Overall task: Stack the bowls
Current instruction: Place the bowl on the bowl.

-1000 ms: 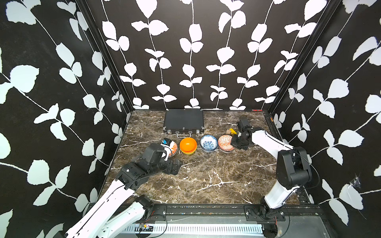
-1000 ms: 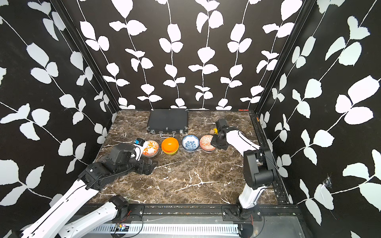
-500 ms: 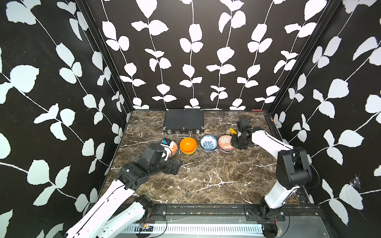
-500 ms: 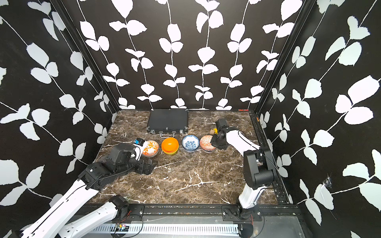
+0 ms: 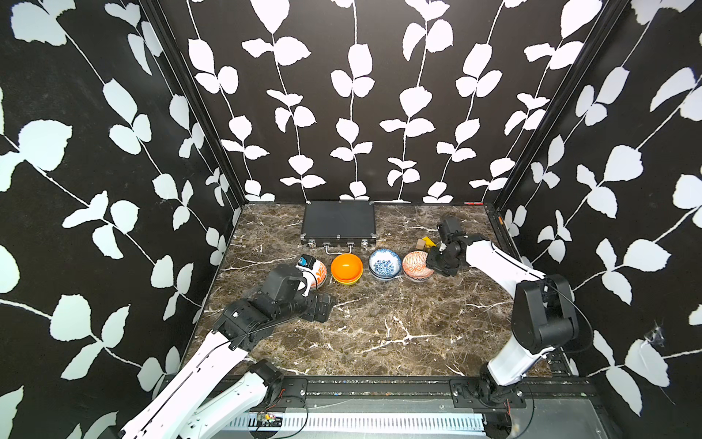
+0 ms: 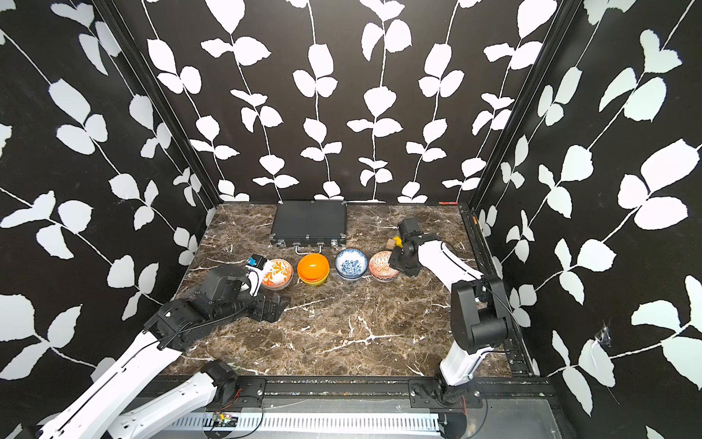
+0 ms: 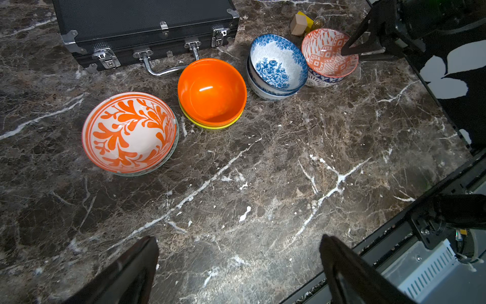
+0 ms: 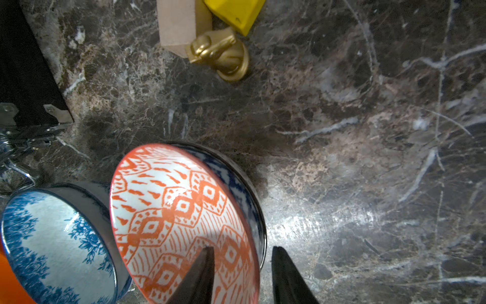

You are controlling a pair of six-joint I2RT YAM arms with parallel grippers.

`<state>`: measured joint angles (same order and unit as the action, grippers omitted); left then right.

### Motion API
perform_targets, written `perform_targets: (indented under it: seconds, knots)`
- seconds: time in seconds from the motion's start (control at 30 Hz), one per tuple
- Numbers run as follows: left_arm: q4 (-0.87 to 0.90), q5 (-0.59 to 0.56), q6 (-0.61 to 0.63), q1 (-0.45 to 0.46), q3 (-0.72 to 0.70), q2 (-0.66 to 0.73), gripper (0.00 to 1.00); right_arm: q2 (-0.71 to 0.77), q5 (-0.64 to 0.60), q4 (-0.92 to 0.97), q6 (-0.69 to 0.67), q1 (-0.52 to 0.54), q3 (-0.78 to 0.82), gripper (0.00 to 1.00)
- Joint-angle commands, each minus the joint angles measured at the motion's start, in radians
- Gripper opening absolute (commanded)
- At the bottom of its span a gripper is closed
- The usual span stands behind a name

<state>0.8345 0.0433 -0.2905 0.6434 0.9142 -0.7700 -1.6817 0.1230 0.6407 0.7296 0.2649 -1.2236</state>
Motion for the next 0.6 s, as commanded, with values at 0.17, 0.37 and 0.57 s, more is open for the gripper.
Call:
perform_targets:
  seconds: [0.17,0.37,0.57]
  knots:
    - [-0.003,-0.007,0.007,0.0,-0.002,0.014,0.99,0.061,-0.035,0.03,0.012,0.005,0.025,0.33]
    - [-0.003,-0.01,0.007,0.0,-0.003,0.015,0.99,0.074,-0.051,0.031,0.017,0.006,0.048,0.22]
    - [-0.003,-0.01,0.005,0.001,-0.002,0.015,0.99,0.073,-0.05,0.02,0.022,0.005,0.059,0.11]
